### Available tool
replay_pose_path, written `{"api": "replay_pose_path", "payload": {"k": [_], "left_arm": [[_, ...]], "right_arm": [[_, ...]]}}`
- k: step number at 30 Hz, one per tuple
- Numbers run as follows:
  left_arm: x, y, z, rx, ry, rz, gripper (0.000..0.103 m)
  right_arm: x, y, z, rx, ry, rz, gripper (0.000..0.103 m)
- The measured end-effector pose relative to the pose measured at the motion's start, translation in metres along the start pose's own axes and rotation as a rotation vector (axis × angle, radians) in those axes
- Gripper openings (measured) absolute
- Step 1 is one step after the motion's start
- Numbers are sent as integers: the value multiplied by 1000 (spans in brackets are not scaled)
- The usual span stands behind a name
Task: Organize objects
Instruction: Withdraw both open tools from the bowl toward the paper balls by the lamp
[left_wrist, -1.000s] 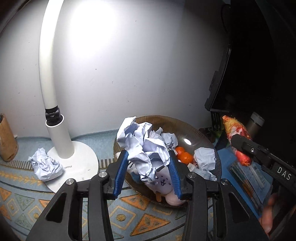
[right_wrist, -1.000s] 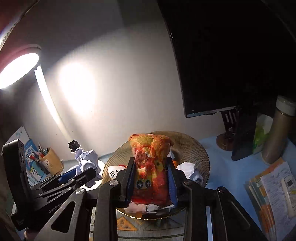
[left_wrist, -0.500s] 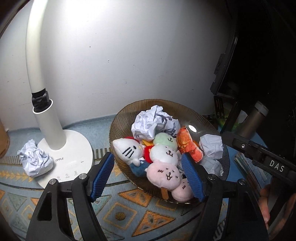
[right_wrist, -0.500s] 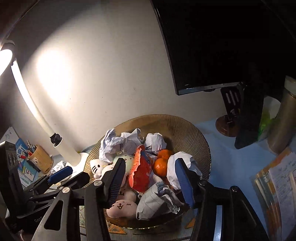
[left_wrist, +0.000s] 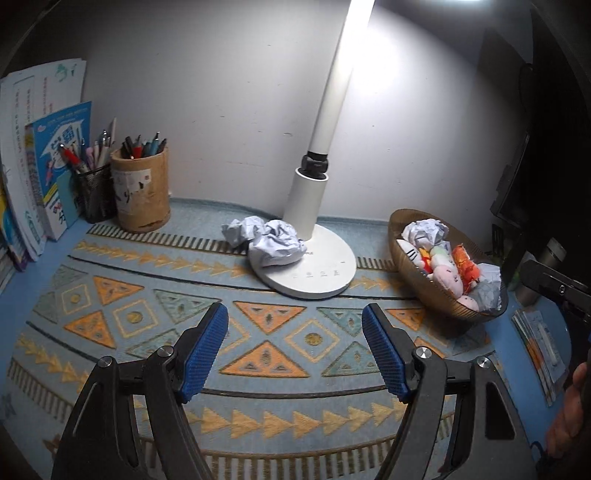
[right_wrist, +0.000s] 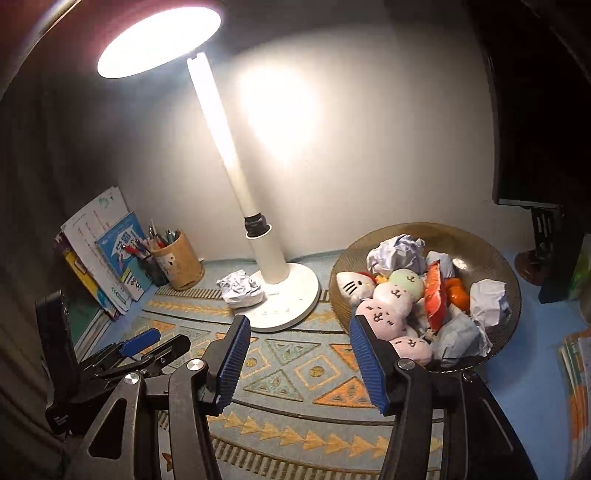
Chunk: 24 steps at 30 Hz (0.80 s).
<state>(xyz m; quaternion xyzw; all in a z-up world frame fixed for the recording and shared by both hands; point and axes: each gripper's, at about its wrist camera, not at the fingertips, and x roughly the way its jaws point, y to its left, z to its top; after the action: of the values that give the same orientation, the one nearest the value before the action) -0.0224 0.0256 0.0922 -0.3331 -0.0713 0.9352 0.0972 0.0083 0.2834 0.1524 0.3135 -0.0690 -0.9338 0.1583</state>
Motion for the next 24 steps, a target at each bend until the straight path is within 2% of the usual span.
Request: {"api": "replay_pose_path", "payload": {"k": [3, 7, 10, 12, 15, 24], "left_arm": [[12, 28, -20, -46, 18, 97, 73], [24, 50, -41, -99, 27, 158, 73], [25, 56, -48, -140, 28, 155, 73], [22, 54, -48, -133, 1, 155, 73], [30, 55, -47, -130, 43, 139, 73], [30, 57, -48, -148, 33, 140, 73]], "right_arm": [[31, 24, -27, -33, 60, -3, 58], [81, 37, -69, -81, 135, -36, 58], [105, 32, -86, -66, 190, -22, 58], [109, 29, -89, -65, 177, -43, 58], [110, 28, -91, -68, 163, -66, 58], [110, 40, -93, -136, 163, -74, 60]]}}
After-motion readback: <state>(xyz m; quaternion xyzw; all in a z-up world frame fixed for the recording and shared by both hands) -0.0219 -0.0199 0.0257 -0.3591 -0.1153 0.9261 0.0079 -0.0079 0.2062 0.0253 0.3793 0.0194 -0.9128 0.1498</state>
